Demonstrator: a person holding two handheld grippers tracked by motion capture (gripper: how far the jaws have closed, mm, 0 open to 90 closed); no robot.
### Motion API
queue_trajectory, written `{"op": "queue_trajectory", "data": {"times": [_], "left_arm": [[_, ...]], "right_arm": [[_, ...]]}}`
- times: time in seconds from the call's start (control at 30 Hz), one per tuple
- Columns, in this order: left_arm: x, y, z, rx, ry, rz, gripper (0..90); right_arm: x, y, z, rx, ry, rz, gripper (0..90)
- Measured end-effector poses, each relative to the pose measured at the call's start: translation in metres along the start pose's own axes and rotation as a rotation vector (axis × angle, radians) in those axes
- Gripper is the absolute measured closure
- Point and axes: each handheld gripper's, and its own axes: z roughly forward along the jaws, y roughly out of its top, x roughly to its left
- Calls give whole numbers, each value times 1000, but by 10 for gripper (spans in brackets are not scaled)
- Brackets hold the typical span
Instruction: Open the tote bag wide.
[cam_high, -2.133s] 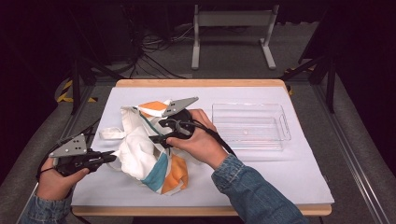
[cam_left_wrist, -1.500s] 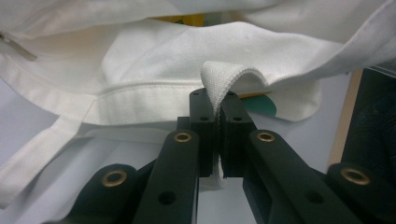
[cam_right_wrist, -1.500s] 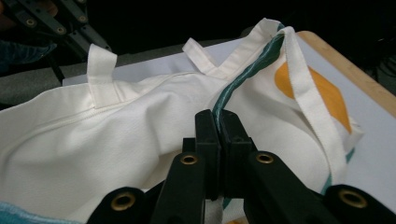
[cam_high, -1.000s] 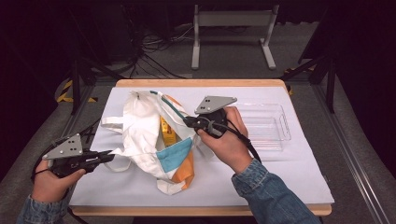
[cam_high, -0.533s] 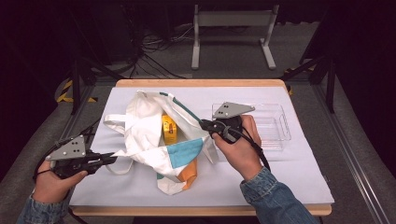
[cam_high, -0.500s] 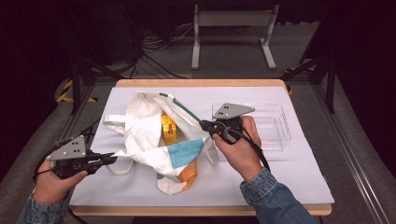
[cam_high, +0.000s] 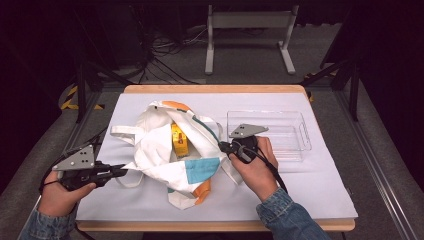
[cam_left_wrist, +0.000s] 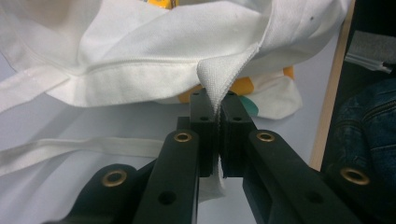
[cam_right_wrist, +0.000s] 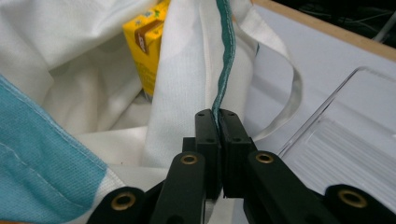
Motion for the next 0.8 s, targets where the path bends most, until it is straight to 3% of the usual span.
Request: {"op": "queue_trajectory", "data": {"times": [0.23,0.37,0.47,0.53,0.8], "left_arm": [[-2,2,2,14,14,8,860],[-2,3,4,15,15,17,862],[-3,4,6,10,14,23,863],[-3,5,6,9,12,20,863],[-2,5,8,5,15,18,864]], "right_arm": [[1,-10,13,57,19,7,875],[1,-8,12,55,32,8,850],[0,0,6,22,50,11,752],[1,9,2,-21,55,9,633],[2,51,-1,-99,41,-65,530]]}}
